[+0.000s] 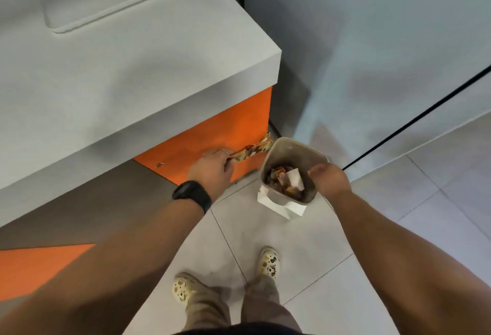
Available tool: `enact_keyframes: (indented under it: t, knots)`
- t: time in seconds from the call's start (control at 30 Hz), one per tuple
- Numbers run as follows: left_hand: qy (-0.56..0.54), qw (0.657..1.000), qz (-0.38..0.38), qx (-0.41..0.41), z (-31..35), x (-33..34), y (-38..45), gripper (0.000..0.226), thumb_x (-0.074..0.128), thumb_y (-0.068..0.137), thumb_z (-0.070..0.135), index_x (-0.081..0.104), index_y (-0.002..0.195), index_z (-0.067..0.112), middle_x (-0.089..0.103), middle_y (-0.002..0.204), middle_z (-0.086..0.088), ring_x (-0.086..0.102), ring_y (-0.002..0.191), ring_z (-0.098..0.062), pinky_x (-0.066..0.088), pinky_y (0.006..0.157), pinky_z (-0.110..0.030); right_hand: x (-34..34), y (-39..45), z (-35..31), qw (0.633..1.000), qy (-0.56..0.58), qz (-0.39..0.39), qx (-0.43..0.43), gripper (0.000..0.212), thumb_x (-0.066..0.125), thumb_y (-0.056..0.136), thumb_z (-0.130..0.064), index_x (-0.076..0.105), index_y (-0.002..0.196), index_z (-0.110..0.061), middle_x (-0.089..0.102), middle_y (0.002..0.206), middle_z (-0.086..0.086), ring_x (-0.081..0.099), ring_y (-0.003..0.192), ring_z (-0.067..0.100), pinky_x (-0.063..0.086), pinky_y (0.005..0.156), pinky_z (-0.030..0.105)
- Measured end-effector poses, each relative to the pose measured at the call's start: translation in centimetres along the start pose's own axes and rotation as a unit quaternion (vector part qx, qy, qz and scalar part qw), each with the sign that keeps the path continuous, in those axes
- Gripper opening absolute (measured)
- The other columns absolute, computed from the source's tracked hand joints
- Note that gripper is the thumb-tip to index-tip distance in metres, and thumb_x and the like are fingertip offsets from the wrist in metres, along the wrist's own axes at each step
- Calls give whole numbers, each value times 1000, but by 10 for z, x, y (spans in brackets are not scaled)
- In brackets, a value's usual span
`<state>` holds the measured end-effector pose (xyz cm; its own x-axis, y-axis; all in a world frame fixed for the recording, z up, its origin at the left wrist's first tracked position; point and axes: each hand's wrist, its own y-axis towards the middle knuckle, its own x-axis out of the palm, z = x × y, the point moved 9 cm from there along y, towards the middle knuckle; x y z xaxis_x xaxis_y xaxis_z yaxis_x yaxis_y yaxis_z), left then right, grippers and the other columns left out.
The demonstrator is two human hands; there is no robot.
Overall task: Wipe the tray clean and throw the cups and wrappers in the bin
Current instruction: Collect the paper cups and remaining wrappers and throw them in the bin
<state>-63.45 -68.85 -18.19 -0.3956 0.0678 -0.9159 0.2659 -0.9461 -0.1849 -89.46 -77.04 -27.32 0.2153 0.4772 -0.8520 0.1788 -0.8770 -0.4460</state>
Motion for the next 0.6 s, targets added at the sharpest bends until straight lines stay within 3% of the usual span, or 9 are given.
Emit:
enact_keyframes:
  t: [0.2, 0.27, 0.4, 0.53, 0.6]
  knots:
    - [-13, 995, -72, 67, 72, 52, 41, 30, 42, 98, 25, 56, 123, 19, 60, 123, -5, 55, 109, -24, 40, 82, -28, -3, -6, 29, 1000, 13, -6, 6, 21, 48, 95, -20, 66, 104, -16, 63, 102, 0, 60, 100, 21, 47, 83, 21]
    - [-18, 992, -114, 54, 83, 73, 51, 36, 46, 96, 25, 51, 131, 20, 57, 132, -6, 54, 117, -26, 44, 95, -32, -7, -4, 39, 999, 45, -2, 24, 27, 43, 98, -18, 65, 113, -13, 62, 116, 6, 59, 110, 25, 49, 91, 28]
    - [0, 989, -143, 28, 91, 91, 58, 59, 53, 93, 34, 31, 146, 21, 42, 147, -6, 42, 132, -28, 36, 109, -39, -12, -4, 41, 990, 137, -24, 14, 31, 45, 94, -7, 60, 121, -12, 59, 124, 8, 55, 119, 27, 48, 97, 34]
    - [45, 982, -183, 13, 74, 94, 49, 70, 53, 92, 42, 20, 150, 23, 27, 155, -4, 24, 142, -30, 26, 115, -43, -14, -7, 39, 963, 261, -18, 66, 12, 56, 92, -19, 63, 97, -27, 61, 94, -8, 59, 99, 18, 45, 90, 25]
    - [64, 977, -206, -5, 58, 93, 43, 73, 52, 92, 44, 14, 151, 24, 16, 159, -3, 9, 147, -32, 18, 118, -47, -13, -5, 31, 962, 267, -28, 56, 16, 58, 91, -20, 68, 104, -21, 66, 98, -3, 62, 101, 20, 46, 91, 26]
